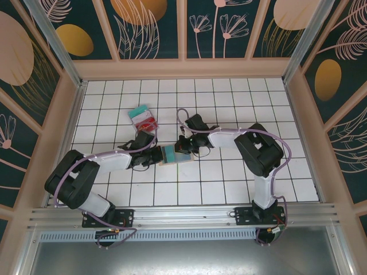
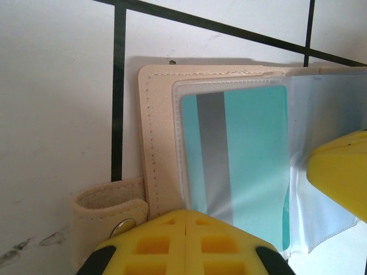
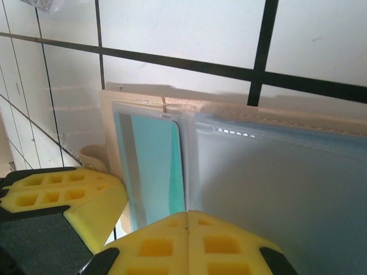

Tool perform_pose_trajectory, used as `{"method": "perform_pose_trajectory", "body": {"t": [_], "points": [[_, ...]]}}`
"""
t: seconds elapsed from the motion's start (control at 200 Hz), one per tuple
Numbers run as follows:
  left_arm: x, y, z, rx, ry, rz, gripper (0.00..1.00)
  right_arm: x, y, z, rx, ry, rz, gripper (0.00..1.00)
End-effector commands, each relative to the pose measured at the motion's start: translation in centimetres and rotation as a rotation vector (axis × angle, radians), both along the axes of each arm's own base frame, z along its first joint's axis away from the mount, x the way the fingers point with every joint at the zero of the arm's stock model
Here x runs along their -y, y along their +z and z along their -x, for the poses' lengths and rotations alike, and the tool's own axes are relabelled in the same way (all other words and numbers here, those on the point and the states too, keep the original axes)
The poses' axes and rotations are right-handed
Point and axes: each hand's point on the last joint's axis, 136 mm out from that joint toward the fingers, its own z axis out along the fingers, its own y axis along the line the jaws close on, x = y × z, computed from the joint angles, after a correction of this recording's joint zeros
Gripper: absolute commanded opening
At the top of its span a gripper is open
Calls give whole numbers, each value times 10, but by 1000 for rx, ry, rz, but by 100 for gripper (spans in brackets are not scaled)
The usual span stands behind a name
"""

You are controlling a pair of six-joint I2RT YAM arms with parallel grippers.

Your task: Take the credit cards out of the card holder

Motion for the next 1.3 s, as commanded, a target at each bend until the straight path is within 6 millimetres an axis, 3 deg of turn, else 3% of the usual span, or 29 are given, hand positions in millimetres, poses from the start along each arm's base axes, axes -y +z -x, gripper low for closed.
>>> {"method": "perform_pose_trajectory", "body": {"t": [0.0,0.17,0.716,0.981,1.296], "points": [[-7,-24,19,-82,-27,-46,5,0,10,0,23,18,4,10],[-7,-24,20,-84,-28,-44,5,-4,2,3,14,43,30,18],[-5,-23,20,-87,-29,-36,5,-13,-15,16,-36,97,30,17],[-6,-23,20,-87,-30,-42,4,-10,-10,13,-16,78,31,0],[-16,-28,24,-97,-22,-92,1,15,-3,1,4,7,27,0]]}}
